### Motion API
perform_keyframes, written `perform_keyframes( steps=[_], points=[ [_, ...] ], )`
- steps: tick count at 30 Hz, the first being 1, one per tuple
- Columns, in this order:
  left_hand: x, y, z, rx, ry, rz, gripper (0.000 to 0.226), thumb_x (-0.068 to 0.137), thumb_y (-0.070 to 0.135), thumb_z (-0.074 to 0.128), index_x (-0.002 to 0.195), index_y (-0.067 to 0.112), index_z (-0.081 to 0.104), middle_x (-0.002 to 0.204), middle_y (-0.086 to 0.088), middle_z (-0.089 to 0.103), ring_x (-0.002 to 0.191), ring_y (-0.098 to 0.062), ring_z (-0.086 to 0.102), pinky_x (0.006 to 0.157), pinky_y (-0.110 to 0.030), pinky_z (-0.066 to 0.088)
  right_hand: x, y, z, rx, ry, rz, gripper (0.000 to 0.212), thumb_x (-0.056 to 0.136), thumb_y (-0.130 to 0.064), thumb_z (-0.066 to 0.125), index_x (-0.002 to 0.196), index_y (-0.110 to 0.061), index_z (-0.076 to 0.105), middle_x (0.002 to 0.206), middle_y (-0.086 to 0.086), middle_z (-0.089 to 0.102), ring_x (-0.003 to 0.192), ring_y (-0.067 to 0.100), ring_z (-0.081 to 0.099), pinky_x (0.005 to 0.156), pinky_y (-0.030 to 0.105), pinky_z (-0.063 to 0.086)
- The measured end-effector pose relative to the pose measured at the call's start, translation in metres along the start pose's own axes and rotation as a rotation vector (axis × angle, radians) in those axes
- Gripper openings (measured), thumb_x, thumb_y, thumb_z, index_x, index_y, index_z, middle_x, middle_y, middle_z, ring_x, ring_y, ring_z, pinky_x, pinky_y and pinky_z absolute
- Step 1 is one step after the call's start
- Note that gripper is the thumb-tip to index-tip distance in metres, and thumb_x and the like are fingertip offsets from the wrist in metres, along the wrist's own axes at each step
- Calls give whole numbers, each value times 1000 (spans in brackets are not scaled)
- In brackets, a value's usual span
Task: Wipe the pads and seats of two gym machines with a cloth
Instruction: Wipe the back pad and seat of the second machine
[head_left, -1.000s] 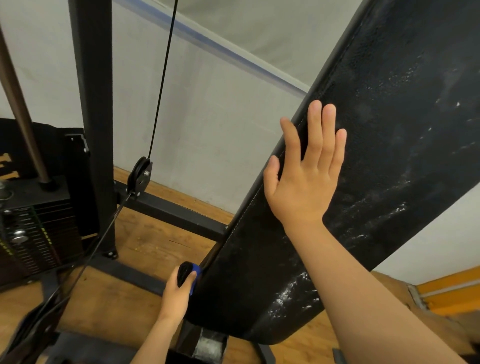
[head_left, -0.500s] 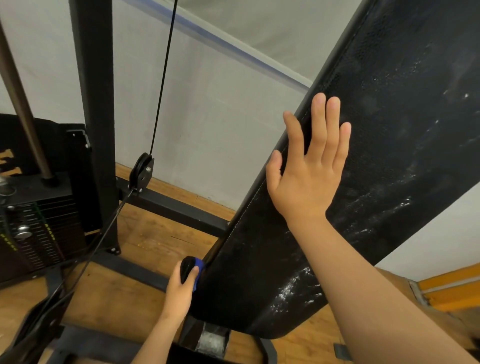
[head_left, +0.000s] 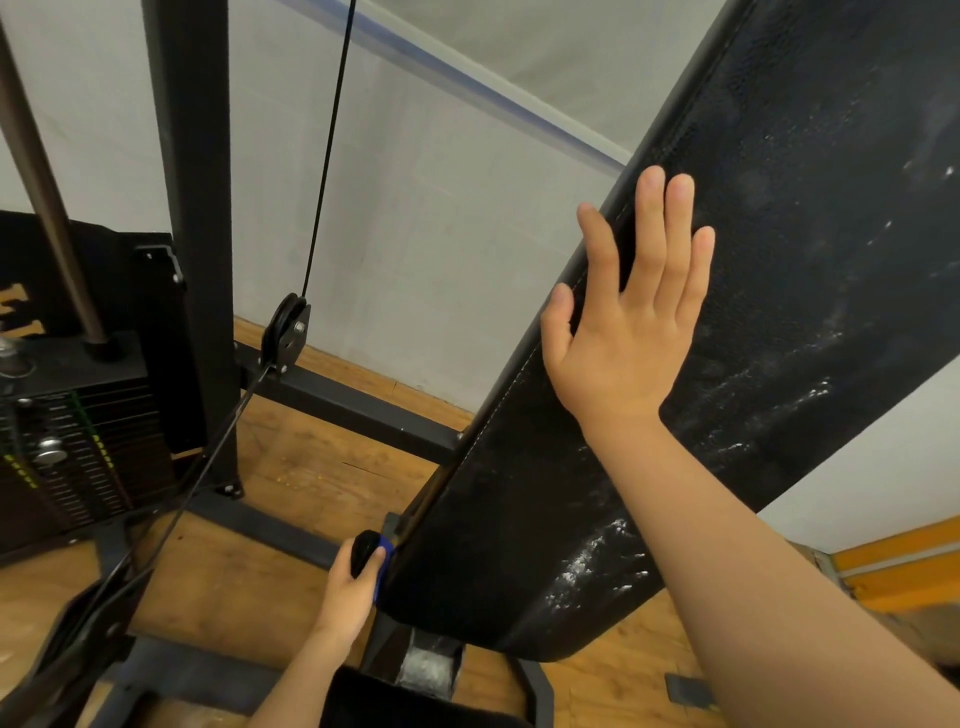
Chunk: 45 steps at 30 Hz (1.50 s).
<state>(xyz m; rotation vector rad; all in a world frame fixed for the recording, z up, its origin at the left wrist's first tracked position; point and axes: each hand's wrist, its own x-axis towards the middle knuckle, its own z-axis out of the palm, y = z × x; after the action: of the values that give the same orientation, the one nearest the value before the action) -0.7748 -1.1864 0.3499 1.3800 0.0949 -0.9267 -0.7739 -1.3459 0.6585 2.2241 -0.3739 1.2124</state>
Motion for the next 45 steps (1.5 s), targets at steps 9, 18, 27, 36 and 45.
perform_keyframes(
  steps=[9,18,27,36,45],
  points=[
    [3,-10,0,107,40,-64,29,99,13,46,102,40,56,121,-9,53,116,-29,50,104,-48,39,-1,1,0,9,-20,-3,49,91,-25,45,137,-12,51,149,21,35,140,37,26,117,50,18],
    [-48,50,5,-97,-63,96,29,94,9,56,121,22,59,112,2,65,107,-16,60,95,-36,46,1,-1,-5,21,-79,19,49,91,-25,47,139,-15,48,152,19,32,142,33,20,118,49,16],
    [-117,50,-9,-109,-59,105,38,84,-2,65,114,21,62,113,-4,66,106,-21,62,90,-41,50,-53,-36,-85,469,-475,203,58,91,-18,56,145,-13,37,156,4,28,147,16,13,120,33,6],
    [-158,6,-15,-180,-134,-5,40,77,10,69,115,5,59,112,-18,67,106,-30,64,94,-44,49,-244,-118,-157,958,-979,1045,60,89,-43,60,143,-35,32,136,-19,44,122,-7,40,102,15,37],
    [-147,-47,-19,25,-99,-75,26,85,16,68,110,12,65,103,-10,72,96,-23,69,87,-38,53,-317,-144,-154,1532,-784,1881,31,86,-22,69,116,-15,64,112,5,70,107,17,65,101,41,48]
  ],
)
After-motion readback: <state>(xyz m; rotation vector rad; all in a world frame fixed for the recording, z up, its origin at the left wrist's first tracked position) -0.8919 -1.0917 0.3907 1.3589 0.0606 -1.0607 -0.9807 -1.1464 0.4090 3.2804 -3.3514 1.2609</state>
